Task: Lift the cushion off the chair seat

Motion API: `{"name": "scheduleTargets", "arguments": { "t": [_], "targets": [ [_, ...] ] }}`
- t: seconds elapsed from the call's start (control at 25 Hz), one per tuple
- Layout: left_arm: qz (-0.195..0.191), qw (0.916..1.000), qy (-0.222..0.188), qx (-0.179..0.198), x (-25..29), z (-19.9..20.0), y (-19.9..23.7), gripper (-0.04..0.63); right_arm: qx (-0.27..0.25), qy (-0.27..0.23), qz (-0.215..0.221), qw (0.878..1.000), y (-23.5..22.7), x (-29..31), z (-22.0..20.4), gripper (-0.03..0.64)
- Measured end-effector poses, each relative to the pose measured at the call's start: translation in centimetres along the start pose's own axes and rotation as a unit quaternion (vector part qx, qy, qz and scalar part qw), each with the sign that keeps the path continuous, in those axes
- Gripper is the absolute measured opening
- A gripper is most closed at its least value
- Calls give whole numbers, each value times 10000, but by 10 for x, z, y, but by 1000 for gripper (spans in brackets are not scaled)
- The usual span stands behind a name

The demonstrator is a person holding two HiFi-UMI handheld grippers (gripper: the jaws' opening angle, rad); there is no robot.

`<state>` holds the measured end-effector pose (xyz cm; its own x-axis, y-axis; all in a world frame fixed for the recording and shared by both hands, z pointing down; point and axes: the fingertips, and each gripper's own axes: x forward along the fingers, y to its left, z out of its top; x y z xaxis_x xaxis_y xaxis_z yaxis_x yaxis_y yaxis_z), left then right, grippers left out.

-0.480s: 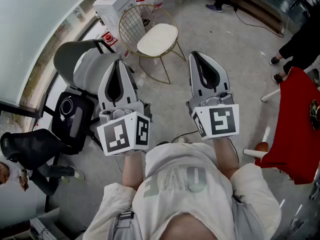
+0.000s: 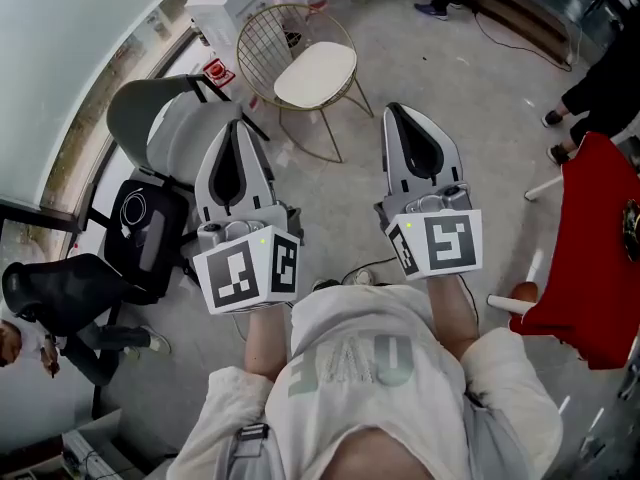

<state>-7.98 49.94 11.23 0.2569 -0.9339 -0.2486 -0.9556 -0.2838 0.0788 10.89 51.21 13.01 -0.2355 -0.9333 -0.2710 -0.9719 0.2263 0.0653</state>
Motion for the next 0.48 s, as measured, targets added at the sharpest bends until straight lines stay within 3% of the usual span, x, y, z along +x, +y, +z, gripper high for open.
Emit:
{"name": "scheduleTargets", "arguments": {
  "t": [0.16,0.48],
  "targets": [
    [-17,10000,48,26,1,-5,-8,12,2,-86,-72,9999,-9,-5,-4,14],
    [10,9998,117,145,1,-11,-12,12,507,-152,157,9985,-17,-7,-12,14]
  ]
}}
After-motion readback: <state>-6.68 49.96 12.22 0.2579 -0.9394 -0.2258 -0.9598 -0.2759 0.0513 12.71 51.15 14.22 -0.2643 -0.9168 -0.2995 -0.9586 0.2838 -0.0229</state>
